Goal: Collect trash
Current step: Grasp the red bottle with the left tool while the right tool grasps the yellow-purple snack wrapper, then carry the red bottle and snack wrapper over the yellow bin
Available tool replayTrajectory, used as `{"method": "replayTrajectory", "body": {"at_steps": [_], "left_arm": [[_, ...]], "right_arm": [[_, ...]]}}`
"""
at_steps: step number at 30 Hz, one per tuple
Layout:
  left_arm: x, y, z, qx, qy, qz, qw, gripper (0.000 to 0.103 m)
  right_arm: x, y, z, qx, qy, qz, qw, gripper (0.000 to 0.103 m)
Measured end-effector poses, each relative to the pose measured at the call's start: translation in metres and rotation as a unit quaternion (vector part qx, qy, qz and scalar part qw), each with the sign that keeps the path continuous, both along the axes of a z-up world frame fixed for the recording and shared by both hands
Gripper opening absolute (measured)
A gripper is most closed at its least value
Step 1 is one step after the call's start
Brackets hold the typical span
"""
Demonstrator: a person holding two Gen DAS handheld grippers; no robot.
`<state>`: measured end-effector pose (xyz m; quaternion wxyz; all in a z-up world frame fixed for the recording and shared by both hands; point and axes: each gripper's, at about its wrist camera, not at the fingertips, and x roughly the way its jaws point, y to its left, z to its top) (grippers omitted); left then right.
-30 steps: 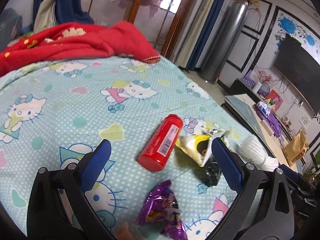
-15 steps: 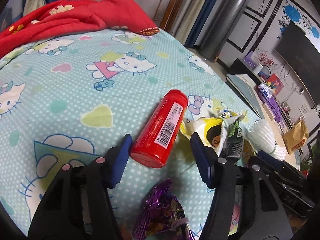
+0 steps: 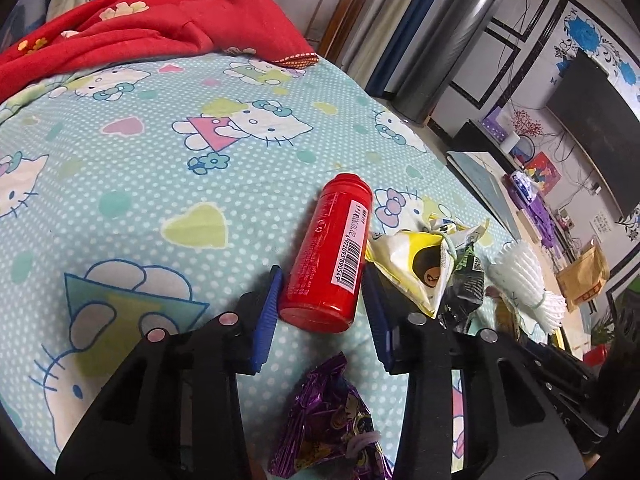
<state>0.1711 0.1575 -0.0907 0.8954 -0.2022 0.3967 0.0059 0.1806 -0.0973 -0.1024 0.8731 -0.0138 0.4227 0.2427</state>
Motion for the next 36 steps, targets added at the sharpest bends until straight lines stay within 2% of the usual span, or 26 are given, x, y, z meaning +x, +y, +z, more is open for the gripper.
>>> {"method": "replayTrajectory", "body": {"at_steps": [8, 15, 26, 36], "left_arm": [[-0.01, 0.007, 0.003, -0.025, -0.014, 0.009, 0.9995, 0.03], [-0.024, 0.011, 0.023, -0.036, -0.047, 0.011, 0.9982, 0.028], [-0.043, 0.005, 0.068, -0.025, -0.111, 0.006, 0.9935, 0.026], [-0.051, -0.032, 0.097, -0.013, -0.148, -0.042, 0.988, 0.025]], "right_arm": [[-0.013, -0.01, 0.004, 0.011, -0.008, -0.001, 1.0, 0.021], [-0.023, -0.015, 0.017, 0.021, -0.023, 0.006, 0.999, 0.021], [-0.031, -0.023, 0.039, 0.035, -0.045, 0.006, 0.998, 0.021], [-0.035, -0.037, 0.057, 0.044, -0.061, -0.001, 0.997, 0.021]]}}
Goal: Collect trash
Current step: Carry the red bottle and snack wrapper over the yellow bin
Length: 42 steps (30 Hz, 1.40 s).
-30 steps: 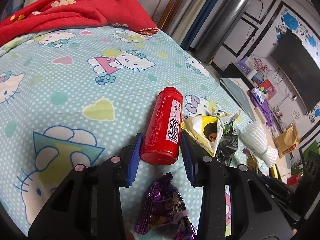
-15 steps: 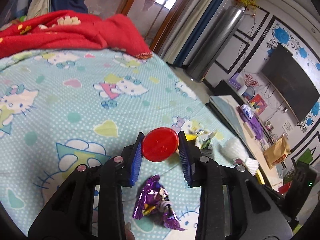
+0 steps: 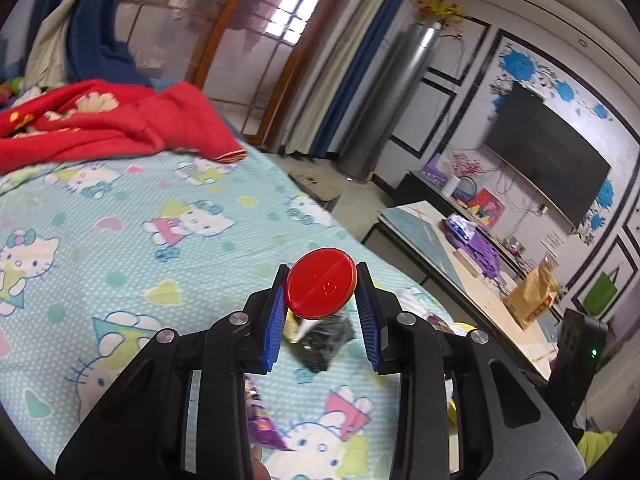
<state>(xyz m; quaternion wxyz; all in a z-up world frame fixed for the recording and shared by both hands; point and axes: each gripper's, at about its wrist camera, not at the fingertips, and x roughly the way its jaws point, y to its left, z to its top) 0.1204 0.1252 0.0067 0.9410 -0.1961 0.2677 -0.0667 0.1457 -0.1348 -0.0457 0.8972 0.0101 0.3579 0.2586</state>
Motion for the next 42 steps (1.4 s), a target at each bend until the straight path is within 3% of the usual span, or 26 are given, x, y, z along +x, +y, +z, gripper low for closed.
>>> {"method": "replayTrajectory", "body": {"at_steps": [25, 42], "left_arm": [[-0.011, -0.102, 0.007, 0.023, -0.031, -0.118, 0.9922, 0.025], [-0.012, -0.17, -0.003, 0.043, -0.027, -0.191, 0.9804, 0.024]], "right_arm": [[-0.009, -0.071, 0.019, 0.002, -0.021, -0.058, 0.998, 0.021], [-0.015, -0.153, 0.023, 0.001, -0.036, -0.144, 0.989, 0.021]]}}
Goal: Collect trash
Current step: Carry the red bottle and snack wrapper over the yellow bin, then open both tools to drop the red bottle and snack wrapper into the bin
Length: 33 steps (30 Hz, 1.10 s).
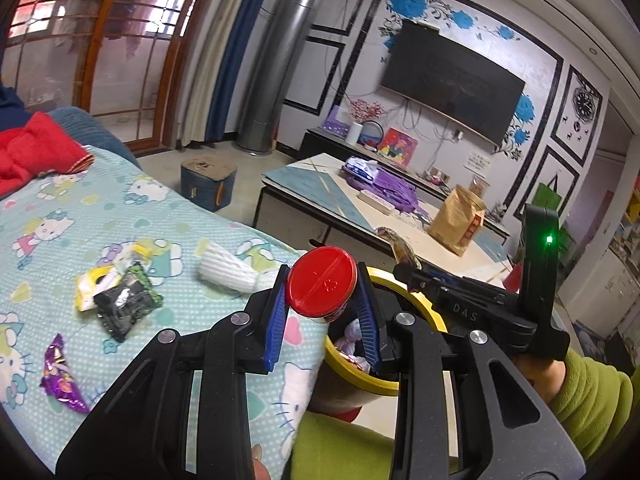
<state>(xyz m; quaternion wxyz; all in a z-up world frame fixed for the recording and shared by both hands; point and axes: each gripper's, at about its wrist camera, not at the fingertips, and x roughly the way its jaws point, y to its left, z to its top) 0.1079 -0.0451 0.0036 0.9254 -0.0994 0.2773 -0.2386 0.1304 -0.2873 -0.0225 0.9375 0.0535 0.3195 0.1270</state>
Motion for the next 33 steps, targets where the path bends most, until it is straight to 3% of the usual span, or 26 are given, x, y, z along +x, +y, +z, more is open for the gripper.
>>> {"method": "replayTrajectory", "body": {"at_steps": [15, 33], "left_arm": [[0.009, -0.049, -0.006, 0.019, 0.001, -0.044, 0.9988, 0.024], [0.019, -0.1, -0.034, 0.046, 0.024, -0.086, 0.9949, 0.024]], "right_arm": [[-0.004, -0.059, -0.007, 0.017, 0.004, -0.067, 0.998, 0.021], [0.002, -0.101, -0.03, 0.015, 0.032, -0.111, 0.993, 0.021]]}}
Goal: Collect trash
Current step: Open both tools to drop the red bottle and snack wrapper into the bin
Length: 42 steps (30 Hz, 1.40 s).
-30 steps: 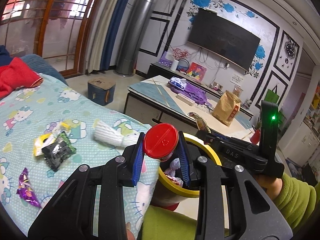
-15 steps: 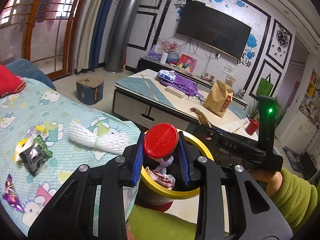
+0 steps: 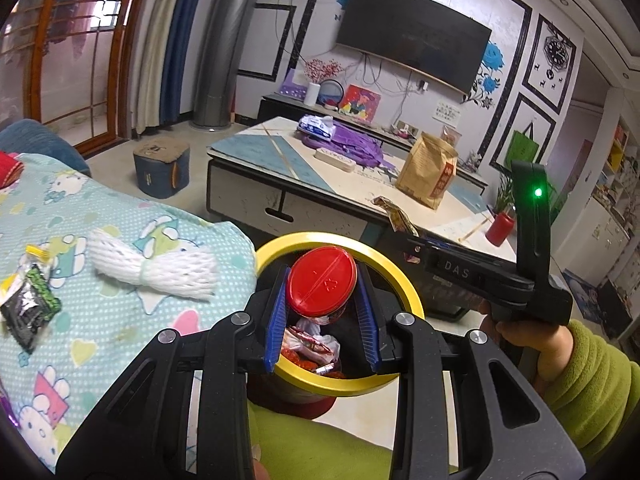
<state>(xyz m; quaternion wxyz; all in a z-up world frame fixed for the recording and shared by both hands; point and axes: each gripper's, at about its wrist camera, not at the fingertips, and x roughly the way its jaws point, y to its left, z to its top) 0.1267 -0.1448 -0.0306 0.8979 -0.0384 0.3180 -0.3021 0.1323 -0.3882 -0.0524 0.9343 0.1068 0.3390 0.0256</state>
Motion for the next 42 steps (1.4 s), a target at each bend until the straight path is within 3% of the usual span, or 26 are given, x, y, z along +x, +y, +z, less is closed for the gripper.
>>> {"method": "replayTrajectory", "body": {"at_steps": [29, 42], "left_arm": [[0.012, -0.047, -0.047, 0.033, 0.046, -0.048, 0.9973, 0.024], [0.021, -0.048, -0.065, 0.035, 0.075, -0.045, 0.9955, 0.025]], "right_arm": [[0.022, -0.022, -0.049, 0.018, 0.07, -0.016, 0.997, 0.022], [0.027, -0.03, -0.063, 0.029, 0.091, -0.031, 0.995, 0.027]]}}
